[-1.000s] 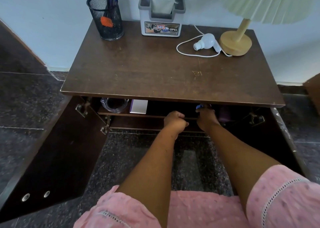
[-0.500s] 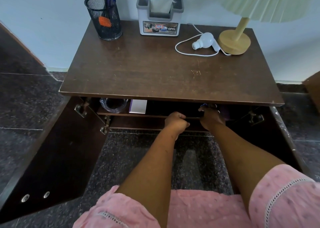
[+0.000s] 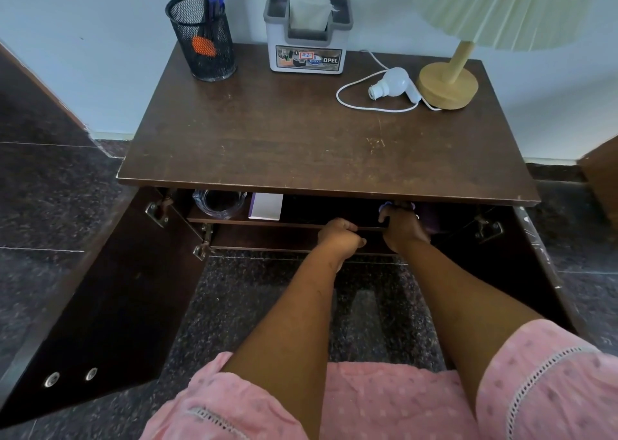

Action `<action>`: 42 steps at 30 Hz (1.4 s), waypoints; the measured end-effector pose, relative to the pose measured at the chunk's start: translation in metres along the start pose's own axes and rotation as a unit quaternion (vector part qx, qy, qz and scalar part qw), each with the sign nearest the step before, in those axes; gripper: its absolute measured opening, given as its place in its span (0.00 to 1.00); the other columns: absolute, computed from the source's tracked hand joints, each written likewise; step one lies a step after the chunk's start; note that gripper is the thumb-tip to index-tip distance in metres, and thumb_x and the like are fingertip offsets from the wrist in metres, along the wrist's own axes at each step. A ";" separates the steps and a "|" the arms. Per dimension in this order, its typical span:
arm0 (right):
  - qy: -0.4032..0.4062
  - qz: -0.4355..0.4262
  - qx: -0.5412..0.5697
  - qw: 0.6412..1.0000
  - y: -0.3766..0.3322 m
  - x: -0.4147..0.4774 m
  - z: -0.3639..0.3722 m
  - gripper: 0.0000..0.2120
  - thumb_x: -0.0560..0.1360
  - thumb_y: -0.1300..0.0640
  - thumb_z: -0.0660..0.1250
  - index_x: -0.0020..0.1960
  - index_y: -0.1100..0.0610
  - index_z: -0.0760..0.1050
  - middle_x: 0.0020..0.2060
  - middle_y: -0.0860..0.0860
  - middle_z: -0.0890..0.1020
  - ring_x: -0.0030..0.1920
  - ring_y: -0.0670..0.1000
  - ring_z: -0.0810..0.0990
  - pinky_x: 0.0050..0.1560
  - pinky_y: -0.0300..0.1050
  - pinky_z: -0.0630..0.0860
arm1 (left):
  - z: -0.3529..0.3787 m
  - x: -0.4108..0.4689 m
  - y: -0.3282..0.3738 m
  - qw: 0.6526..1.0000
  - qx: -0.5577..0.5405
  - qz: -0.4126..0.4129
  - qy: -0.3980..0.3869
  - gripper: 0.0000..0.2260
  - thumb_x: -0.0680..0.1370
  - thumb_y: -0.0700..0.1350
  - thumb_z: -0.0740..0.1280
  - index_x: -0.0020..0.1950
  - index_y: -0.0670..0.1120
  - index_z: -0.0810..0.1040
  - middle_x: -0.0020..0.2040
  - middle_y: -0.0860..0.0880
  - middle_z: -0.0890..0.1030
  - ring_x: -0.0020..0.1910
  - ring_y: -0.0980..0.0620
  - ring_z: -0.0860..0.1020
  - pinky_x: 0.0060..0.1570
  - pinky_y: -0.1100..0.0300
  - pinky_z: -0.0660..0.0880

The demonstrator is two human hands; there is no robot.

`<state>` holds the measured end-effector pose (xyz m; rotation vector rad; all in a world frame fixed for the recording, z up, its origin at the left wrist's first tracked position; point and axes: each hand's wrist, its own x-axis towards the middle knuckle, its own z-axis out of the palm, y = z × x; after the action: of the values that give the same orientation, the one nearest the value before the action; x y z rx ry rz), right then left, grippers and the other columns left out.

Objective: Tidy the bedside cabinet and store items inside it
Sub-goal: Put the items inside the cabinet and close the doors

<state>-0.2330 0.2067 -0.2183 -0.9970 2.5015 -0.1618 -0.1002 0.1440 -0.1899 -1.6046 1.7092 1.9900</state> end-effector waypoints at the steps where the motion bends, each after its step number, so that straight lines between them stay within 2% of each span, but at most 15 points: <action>1: 0.003 0.002 0.000 1.000 -0.002 -0.004 -0.003 0.16 0.72 0.69 0.59 0.55 0.55 0.74 0.66 0.55 0.66 0.63 0.59 0.71 0.60 0.51 0.73 | -0.001 -0.002 0.000 1.000 0.000 -0.002 -0.003 0.14 0.75 0.39 0.69 0.59 0.44 0.74 0.62 0.43 0.75 0.61 0.45 0.75 0.62 0.52 0.74; 4: 0.006 0.011 -0.019 1.000 -0.008 -0.020 -0.010 0.16 0.73 0.69 0.59 0.57 0.55 0.71 0.68 0.56 0.60 0.60 0.61 0.71 0.52 0.50 0.74 | -0.004 -0.011 0.001 1.000 -0.004 -0.007 -0.012 0.14 0.75 0.40 0.69 0.60 0.45 0.74 0.63 0.43 0.75 0.61 0.45 0.74 0.62 0.52 0.74; 7: -0.007 0.006 -0.031 0.999 -0.018 -0.039 -0.017 0.17 0.73 0.68 0.60 0.59 0.56 0.71 0.70 0.54 0.57 0.61 0.62 0.70 0.52 0.52 0.73 | -0.013 -0.023 0.003 0.999 -0.043 -0.015 -0.012 0.15 0.77 0.39 0.67 0.63 0.43 0.73 0.64 0.42 0.74 0.63 0.45 0.74 0.58 0.55 0.73; 11: -0.023 -0.060 -0.060 0.996 -0.045 -0.061 -0.031 0.17 0.73 0.69 0.61 0.58 0.56 0.73 0.66 0.55 0.63 0.62 0.62 0.70 0.53 0.54 0.75 | -0.029 -0.038 0.012 0.999 -0.048 -0.003 0.021 0.13 0.78 0.39 0.66 0.62 0.42 0.73 0.64 0.42 0.75 0.63 0.44 0.74 0.58 0.54 0.73; 14: -0.032 -0.117 -0.046 0.992 -0.068 -0.072 -0.040 0.15 0.73 0.68 0.60 0.55 0.54 0.75 0.62 0.56 0.69 0.57 0.60 0.75 0.51 0.53 0.76 | -0.041 -0.051 0.021 0.999 -0.025 0.010 0.041 0.07 0.77 0.40 0.66 0.54 0.45 0.74 0.61 0.42 0.76 0.60 0.44 0.75 0.58 0.52 0.74; 17: -0.031 -0.151 -0.036 0.987 -0.086 -0.084 -0.049 0.13 0.74 0.67 0.59 0.53 0.55 0.75 0.57 0.55 0.73 0.57 0.59 0.76 0.49 0.52 0.74 | -0.055 -0.065 0.032 0.999 0.024 0.027 0.037 0.02 0.77 0.41 0.65 0.48 0.46 0.76 0.58 0.43 0.78 0.57 0.46 0.76 0.54 0.54 0.73; 19: -0.018 -0.156 -0.023 0.987 -0.091 -0.091 -0.056 0.12 0.74 0.67 0.58 0.52 0.55 0.75 0.55 0.54 0.75 0.55 0.57 0.76 0.49 0.51 0.75 | -0.066 -0.074 0.038 0.998 0.046 0.038 0.030 0.04 0.78 0.42 0.64 0.44 0.47 0.77 0.54 0.44 0.79 0.54 0.47 0.77 0.51 0.56 0.72; 23: -0.028 -0.142 0.028 0.989 -0.086 -0.090 -0.059 0.14 0.73 0.65 0.58 0.52 0.53 0.77 0.56 0.54 0.77 0.55 0.56 0.77 0.52 0.49 0.75 | -0.083 -0.077 0.041 0.998 0.040 0.043 0.038 0.08 0.79 0.43 0.63 0.56 0.44 0.78 0.53 0.46 0.78 0.50 0.49 0.76 0.49 0.57 0.71; 27: -0.072 -0.104 -0.001 0.992 -0.060 -0.071 -0.041 0.20 0.74 0.65 0.59 0.65 0.54 0.71 0.65 0.56 0.70 0.62 0.58 0.73 0.60 0.51 0.73 | -0.081 -0.073 0.034 0.999 0.034 0.015 0.016 0.08 0.79 0.42 0.63 0.56 0.44 0.78 0.55 0.47 0.76 0.51 0.50 0.76 0.51 0.57 0.72; 30: -0.050 -0.054 -0.006 0.997 -0.036 -0.050 -0.031 0.26 0.74 0.66 0.59 0.71 0.55 0.65 0.69 0.59 0.65 0.67 0.61 0.68 0.68 0.52 0.66 | -0.074 -0.068 0.031 1.000 0.018 -0.002 -0.019 0.09 0.79 0.41 0.63 0.57 0.43 0.78 0.57 0.47 0.76 0.52 0.49 0.76 0.53 0.57 0.72; 33: -0.025 -0.003 0.042 0.999 -0.016 -0.027 -0.026 0.28 0.74 0.66 0.62 0.73 0.57 0.61 0.71 0.60 0.61 0.68 0.62 0.66 0.65 0.50 0.69 | -0.072 -0.057 0.030 0.999 0.005 -0.016 -0.028 0.10 0.79 0.40 0.62 0.59 0.43 0.77 0.58 0.46 0.76 0.51 0.50 0.76 0.53 0.57 0.72; 36: -0.049 0.002 0.064 0.997 -0.005 -0.013 -0.021 0.31 0.75 0.66 0.61 0.75 0.57 0.56 0.73 0.60 0.59 0.69 0.62 0.65 0.58 0.45 0.69 | -0.074 -0.045 0.025 0.999 -0.013 -0.041 -0.030 0.11 0.79 0.39 0.62 0.61 0.43 0.76 0.63 0.45 0.75 0.52 0.50 0.76 0.52 0.58 0.72; 39: -0.063 -0.010 0.068 0.996 -0.003 -0.004 -0.013 0.34 0.74 0.68 0.60 0.77 0.54 0.53 0.74 0.59 0.58 0.71 0.62 0.62 0.62 0.47 0.69 | -0.076 -0.036 0.020 0.997 -0.033 -0.065 -0.019 0.13 0.80 0.38 0.61 0.64 0.43 0.75 0.67 0.44 0.73 0.54 0.49 0.76 0.54 0.59 0.72; 42: -0.094 -0.006 0.041 0.995 -0.006 0.001 -0.003 0.32 0.76 0.67 0.59 0.77 0.55 0.52 0.76 0.55 0.56 0.71 0.61 0.63 0.65 0.49 0.70 | -0.076 -0.031 0.020 0.996 -0.048 -0.075 -0.009 0.13 0.80 0.38 0.61 0.64 0.42 0.75 0.68 0.44 0.72 0.53 0.49 0.75 0.53 0.60 0.72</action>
<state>-0.2309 0.2016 -0.2141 -0.9472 2.2999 -0.1639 -0.0503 0.0962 -0.1425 -1.6843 1.4612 2.0347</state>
